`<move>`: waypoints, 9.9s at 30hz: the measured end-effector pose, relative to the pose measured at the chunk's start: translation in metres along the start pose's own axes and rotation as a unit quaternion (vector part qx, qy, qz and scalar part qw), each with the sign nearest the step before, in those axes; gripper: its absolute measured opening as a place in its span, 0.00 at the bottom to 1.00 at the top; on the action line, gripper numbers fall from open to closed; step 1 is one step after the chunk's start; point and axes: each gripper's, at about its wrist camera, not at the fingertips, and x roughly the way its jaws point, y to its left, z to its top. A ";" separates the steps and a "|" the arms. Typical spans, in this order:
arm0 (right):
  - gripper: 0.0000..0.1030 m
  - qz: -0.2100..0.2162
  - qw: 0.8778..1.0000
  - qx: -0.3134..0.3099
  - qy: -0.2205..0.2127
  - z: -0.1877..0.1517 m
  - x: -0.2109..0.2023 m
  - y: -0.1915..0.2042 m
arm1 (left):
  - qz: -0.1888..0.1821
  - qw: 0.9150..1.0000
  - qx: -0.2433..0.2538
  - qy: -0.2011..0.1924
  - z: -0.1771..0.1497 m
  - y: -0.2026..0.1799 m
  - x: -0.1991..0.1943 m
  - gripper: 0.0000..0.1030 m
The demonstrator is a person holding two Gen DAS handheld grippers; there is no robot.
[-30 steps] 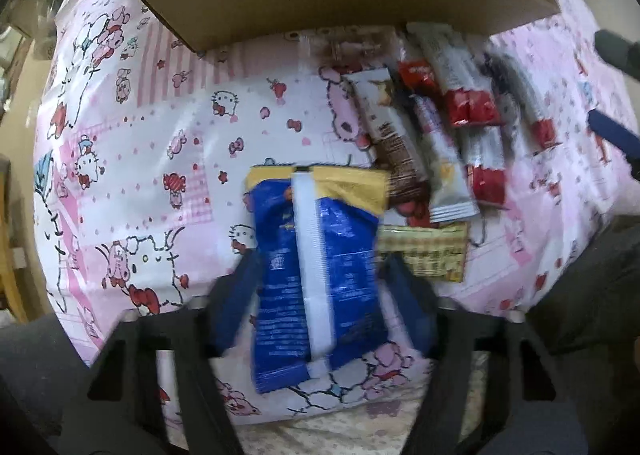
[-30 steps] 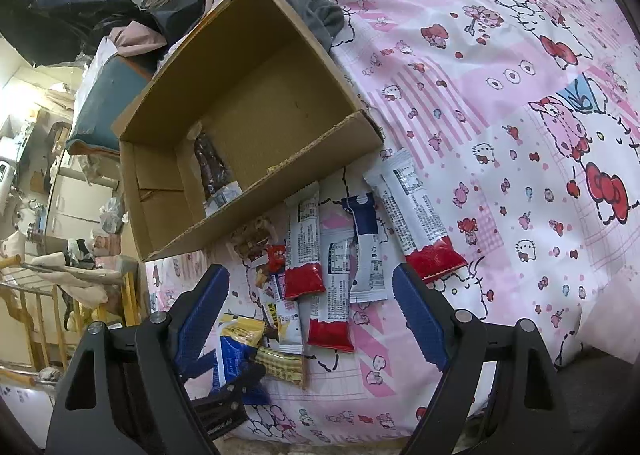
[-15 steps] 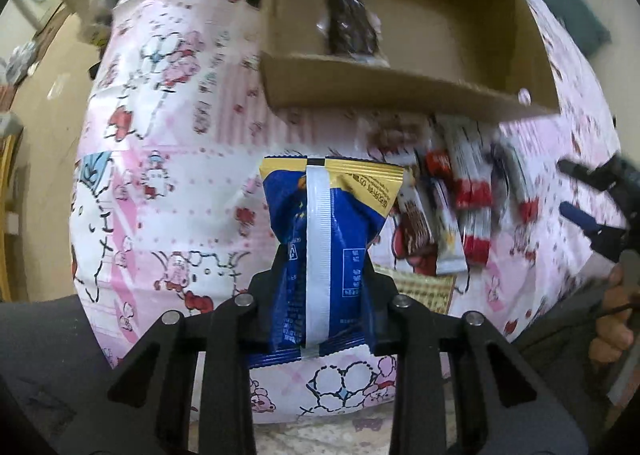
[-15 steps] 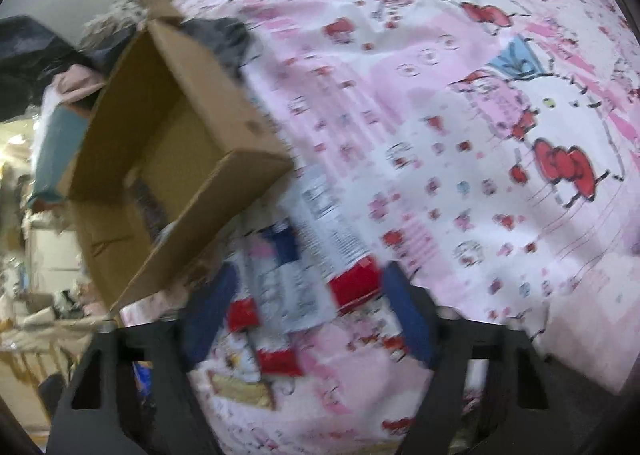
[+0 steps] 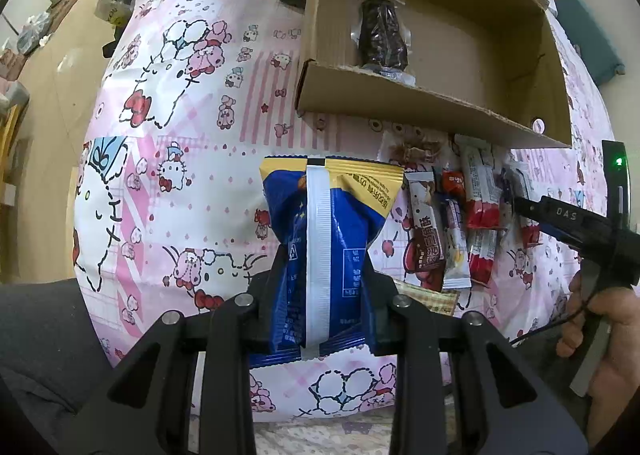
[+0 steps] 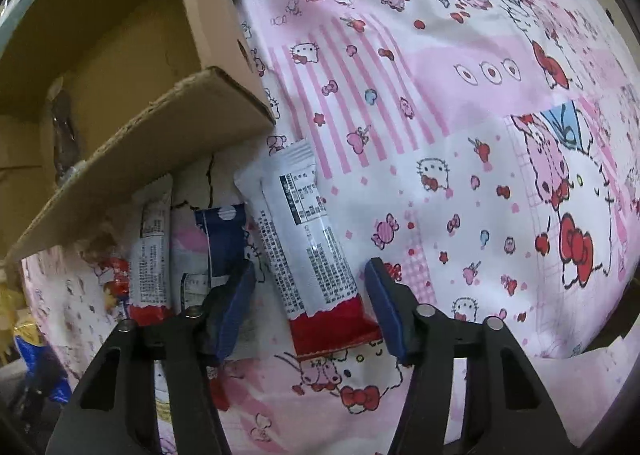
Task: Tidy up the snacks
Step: 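Hold the blue bag while the right tool grasps a white red-ended bar, then lower the blue bag and white bar into the box and open both tools, then move the left tool back to the snacks and grasp the checkered wafer bar, then carry the wafer bar toward the box while the right tool grasps a blue-and-white bar, then lower the wafer bar and blue-and-white bar into the box and open both tools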
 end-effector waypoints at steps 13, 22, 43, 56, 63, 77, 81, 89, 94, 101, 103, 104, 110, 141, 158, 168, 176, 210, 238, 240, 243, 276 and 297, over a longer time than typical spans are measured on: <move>0.32 0.057 0.998 0.005 -0.031 -0.021 -0.029 -0.002 | 0.007 1.000 -0.004 -0.006 0.000 0.002 0.000 0.26; 0.32 0.151 0.987 -0.004 -0.054 -0.054 -0.062 0.000 | 0.017 1.000 0.001 -0.014 -0.003 0.001 0.000 0.26; 0.32 0.283 0.946 -0.059 -0.146 -0.076 -0.121 0.028 | 0.019 0.994 -0.006 -0.103 -0.003 0.002 -0.061 0.25; 0.32 0.324 0.921 -0.025 -0.216 -0.048 -0.151 0.009 | 0.018 0.988 0.015 -0.151 0.047 -0.014 -0.090 0.26; 0.32 0.320 0.922 -0.019 -0.220 -0.023 -0.148 0.011 | 0.014 0.985 0.034 -0.169 0.074 -0.032 -0.094 0.25; 0.32 0.290 0.930 -0.031 -0.224 0.027 -0.136 0.021 | 0.010 0.984 0.057 -0.169 0.119 -0.058 -0.071 0.26; 0.32 0.280 0.934 -0.036 -0.221 0.040 -0.128 0.026 | 0.008 0.983 0.062 -0.171 0.130 -0.064 -0.060 0.26; 0.32 0.260 0.943 -0.044 -0.202 0.060 -0.106 0.038 | -0.010 0.980 0.076 -0.185 0.142 -0.066 -0.040 0.26; 0.32 0.262 0.946 -0.041 -0.187 0.060 -0.096 0.040 | -0.021 0.980 0.087 -0.178 0.148 -0.068 -0.027 0.26; 0.33 0.260 0.950 -0.033 -0.168 0.061 -0.084 0.041 | -0.012 0.977 0.103 -0.189 0.147 -0.075 -0.019 0.26; 0.35 0.260 0.951 -0.030 -0.164 0.062 -0.082 0.041 | -0.014 0.976 0.106 -0.187 0.146 -0.076 -0.018 0.26; 0.35 0.260 0.952 -0.029 -0.160 0.062 -0.080 0.040 | -0.015 0.977 0.105 -0.186 0.146 -0.076 -0.017 0.26; 0.35 0.258 0.954 -0.024 -0.152 0.063 -0.075 0.041 | -0.020 0.979 0.105 -0.174 0.146 -0.074 -0.012 0.26; 0.87 0.211 0.948 -0.054 -0.230 0.037 -0.119 0.053 | -0.011 0.975 0.072 -0.212 0.122 -0.059 -0.047 0.89; 0.91 0.223 0.952 -0.038 -0.206 -0.012 -0.132 0.021 | -0.022 0.979 0.055 -0.193 0.064 -0.033 -0.071 0.89; 1.00 0.239 0.959 -0.008 -0.153 -0.043 -0.112 0.007 | -0.020 0.991 0.017 -0.132 0.026 -0.016 -0.054 0.95; 1.00 0.240 0.965 0.039 -0.098 -0.047 -0.086 -0.004 | -0.035 0.996 0.079 0.003 -0.008 -0.039 -0.001 0.87; 1.00 0.249 0.964 0.072 -0.064 -0.041 -0.072 -0.014 | -0.035 0.911 0.394 0.117 -0.042 -0.111 0.016 0.21; 0.42 0.154 0.987 0.042 0.016 -0.019 -0.015 0.008 | -0.044 0.994 0.097 0.001 0.001 -0.022 -0.015 0.21; 0.37 0.140 0.989 0.032 0.022 -0.019 -0.009 0.012 | -0.046 0.994 0.096 0.002 0.001 -0.022 -0.015 0.21; 0.35 0.123 0.992 0.029 0.031 -0.018 0.000 0.014 | -0.043 0.995 0.092 -0.004 0.003 -0.021 -0.017 0.21; 0.16 0.315 0.944 -0.036 -0.088 -0.065 -0.106 0.023 | 0.004 0.990 0.082 -0.118 0.005 -0.008 -0.063 0.21; 0.16 0.353 0.906 -0.059 -0.224 -0.001 -0.156 0.024 | -0.017 0.972 0.094 -0.214 0.089 -0.050 -0.106 0.21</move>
